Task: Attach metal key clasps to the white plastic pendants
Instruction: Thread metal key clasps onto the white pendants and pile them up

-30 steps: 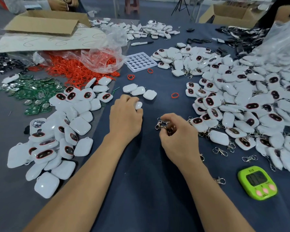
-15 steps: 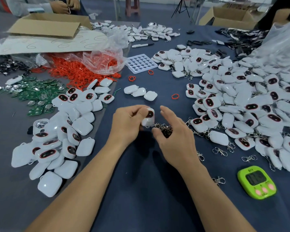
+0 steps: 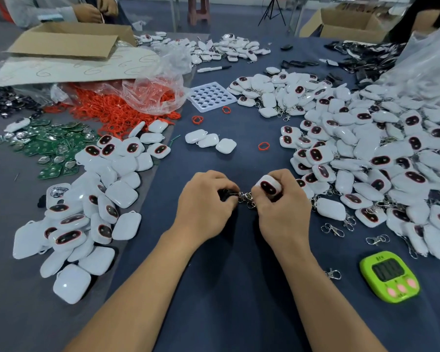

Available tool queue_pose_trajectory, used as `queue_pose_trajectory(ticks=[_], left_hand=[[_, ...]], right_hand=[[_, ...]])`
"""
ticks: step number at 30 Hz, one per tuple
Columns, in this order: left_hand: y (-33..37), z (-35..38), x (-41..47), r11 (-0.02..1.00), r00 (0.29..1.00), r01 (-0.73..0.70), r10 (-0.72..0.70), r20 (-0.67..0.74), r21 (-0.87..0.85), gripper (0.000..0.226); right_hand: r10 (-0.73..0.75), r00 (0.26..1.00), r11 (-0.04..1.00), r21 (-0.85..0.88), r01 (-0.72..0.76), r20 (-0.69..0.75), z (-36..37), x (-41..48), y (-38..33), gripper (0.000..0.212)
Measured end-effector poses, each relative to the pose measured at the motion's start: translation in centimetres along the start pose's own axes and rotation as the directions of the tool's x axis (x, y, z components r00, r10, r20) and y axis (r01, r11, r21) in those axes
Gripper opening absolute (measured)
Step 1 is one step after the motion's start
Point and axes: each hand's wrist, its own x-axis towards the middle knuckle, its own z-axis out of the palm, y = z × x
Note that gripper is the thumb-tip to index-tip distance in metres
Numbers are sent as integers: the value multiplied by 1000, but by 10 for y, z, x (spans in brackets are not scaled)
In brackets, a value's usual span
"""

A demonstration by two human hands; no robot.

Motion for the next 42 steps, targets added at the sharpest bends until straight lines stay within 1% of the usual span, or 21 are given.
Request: queue_pose_trajectory(ticks=[2, 6, 8, 10, 13, 15, 18, 22, 24, 27, 29, 31, 33, 35, 40, 42], left_hand=[[-1, 0, 0, 999, 999, 43, -43, -27, -16, 2], [1, -5, 0, 988, 985, 146, -150, -90, -50, 4], [-1, -8, 1, 973, 975, 186, -200, -96, -137, 6], [-5, -10, 4, 950, 968, 202, -231, -102, -237, 12], [-9, -14, 9, 927, 959, 189, -246, -143, -324, 17], [-13, -17, 11, 904, 950, 194, -270, -156, -382, 20], [-17, -20, 13, 842, 949, 201, -294, -114, -500, 21], [-19, -23, 15, 800, 959, 183, -273, -74, -571, 20], [-20, -23, 16, 791, 961, 182, -270, -66, -584, 18], [-20, -23, 16, 771, 956, 175, -282, -83, -612, 18], [-19, -22, 15, 777, 949, 183, -299, -96, -603, 16], [-17, -20, 14, 816, 946, 190, -300, -119, -546, 18], [-15, -19, 12, 880, 954, 155, -251, -161, -450, 25], [-13, -19, 11, 925, 966, 82, -165, -198, -370, 30], [-13, -23, 7, 942, 953, 5, -105, -283, -336, 29], [-13, -24, 7, 947, 955, -1, -95, -282, -320, 28]], right_hand=[[-38, 999, 999, -37, 38, 1, 1, -1, -2, 23], [-186, 982, 974, -129, 188, 30, 7, -6, -4, 27], [-254, 967, 960, -112, 256, 30, 12, -8, -8, 25], [-285, 958, 956, -68, 286, 14, 19, -8, -14, 20], [-228, 974, 973, 31, 227, 20, 37, -4, -24, 23], [-163, 984, 986, 42, 161, 65, 47, 1, -30, 27], [-95, 985, 994, 65, 86, 144, 54, 10, -30, 31], [-50, 982, 991, 128, 26, 182, 54, 19, -26, 9], [-45, 979, 983, 184, 8, 197, 52, 20, -25, 8], [-36, 978, 977, 213, -9, 207, 51, 20, -25, 11], [-26, 980, 978, 207, -16, 196, 51, 20, -24, 15], [-35, 980, 981, 196, -4, 196, 53, 22, -23, 20], [-61, 977, 982, 189, 23, 202, 53, 21, -23, 28], [-77, 976, 980, 196, 36, 206, 52, 20, -25, 31], [-88, 967, 979, 200, 39, 241, 51, 18, -25, 25], [-81, 966, 982, 187, 35, 246, 50, 18, -25, 23]])
